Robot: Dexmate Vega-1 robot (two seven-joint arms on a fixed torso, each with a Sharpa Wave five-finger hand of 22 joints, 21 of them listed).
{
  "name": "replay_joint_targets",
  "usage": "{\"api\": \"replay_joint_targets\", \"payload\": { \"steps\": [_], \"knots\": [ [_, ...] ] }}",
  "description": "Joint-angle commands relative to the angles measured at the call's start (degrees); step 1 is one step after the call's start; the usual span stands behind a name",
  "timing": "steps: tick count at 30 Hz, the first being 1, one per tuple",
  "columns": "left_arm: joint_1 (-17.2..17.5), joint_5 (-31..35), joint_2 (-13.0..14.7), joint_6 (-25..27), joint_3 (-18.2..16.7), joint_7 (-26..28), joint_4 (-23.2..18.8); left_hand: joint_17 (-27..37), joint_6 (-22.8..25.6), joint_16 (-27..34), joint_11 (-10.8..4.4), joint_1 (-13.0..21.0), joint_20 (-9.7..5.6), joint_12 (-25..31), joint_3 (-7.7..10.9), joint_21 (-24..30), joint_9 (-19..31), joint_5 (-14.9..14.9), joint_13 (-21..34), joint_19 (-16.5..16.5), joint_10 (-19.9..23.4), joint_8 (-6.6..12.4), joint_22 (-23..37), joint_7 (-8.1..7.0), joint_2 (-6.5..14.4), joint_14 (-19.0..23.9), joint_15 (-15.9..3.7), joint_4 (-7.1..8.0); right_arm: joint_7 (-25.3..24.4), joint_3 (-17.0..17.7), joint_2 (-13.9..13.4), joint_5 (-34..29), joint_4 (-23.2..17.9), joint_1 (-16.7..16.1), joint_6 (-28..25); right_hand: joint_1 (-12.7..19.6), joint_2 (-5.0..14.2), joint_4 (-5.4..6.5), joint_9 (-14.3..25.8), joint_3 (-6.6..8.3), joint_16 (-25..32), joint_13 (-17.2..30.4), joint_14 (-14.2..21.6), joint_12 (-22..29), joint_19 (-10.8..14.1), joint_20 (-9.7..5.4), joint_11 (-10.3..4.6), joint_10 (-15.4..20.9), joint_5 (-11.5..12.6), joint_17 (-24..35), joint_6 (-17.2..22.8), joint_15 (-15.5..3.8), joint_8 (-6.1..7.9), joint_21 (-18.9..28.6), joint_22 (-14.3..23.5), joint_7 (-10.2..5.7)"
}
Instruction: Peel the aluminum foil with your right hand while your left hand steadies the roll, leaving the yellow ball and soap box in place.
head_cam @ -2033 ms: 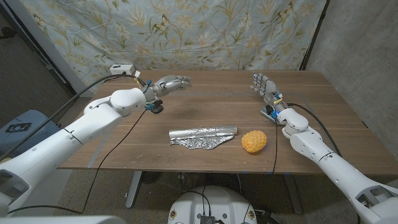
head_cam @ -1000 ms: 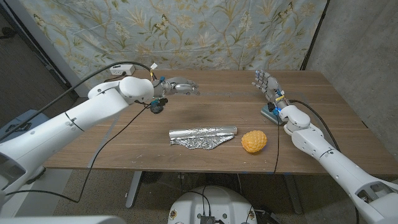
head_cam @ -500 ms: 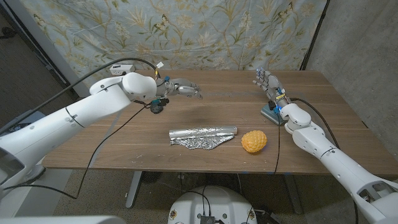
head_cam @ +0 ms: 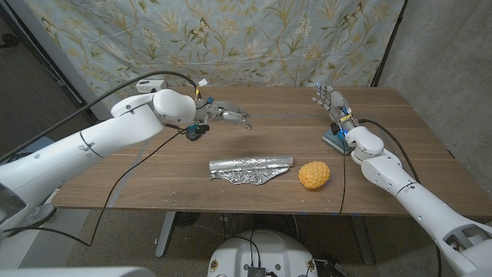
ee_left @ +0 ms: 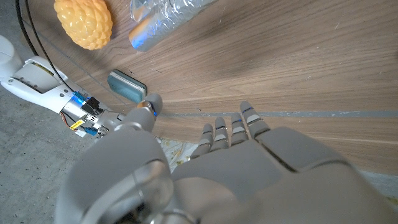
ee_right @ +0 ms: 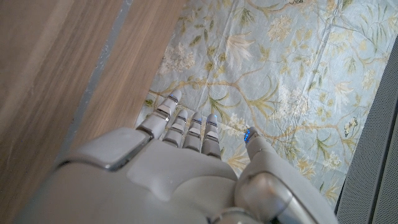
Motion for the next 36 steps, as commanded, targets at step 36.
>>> {"api": "replay_joint_targets", "payload": {
  "steps": [36],
  "knots": [
    [5.5, 16.7, -1.4, 3.6, 4.8, 2.1, -7.1, 3.5, 2.3, 1.7, -0.46, 4.2, -0.55, 4.6, -2.58, 0.6, 0.6, -2.8, 5.0, -0.9, -1.3, 1.4, 0.8, 0.13, -0.3, -0.6, -0.27, 0.05, -3.6, 2.4, 1.0, 0.2, -3.0, -3.6, 3.0, 1.0, 0.86, -0.57, 0.2, 0.04, 0.1, 0.1, -0.5, -0.3, -0.6, -3.28, 0.05, -1.0, -0.1, 0.4, -0.7, -1.76, -0.19, 0.1, 0.2, 0.21]
  ]
}}
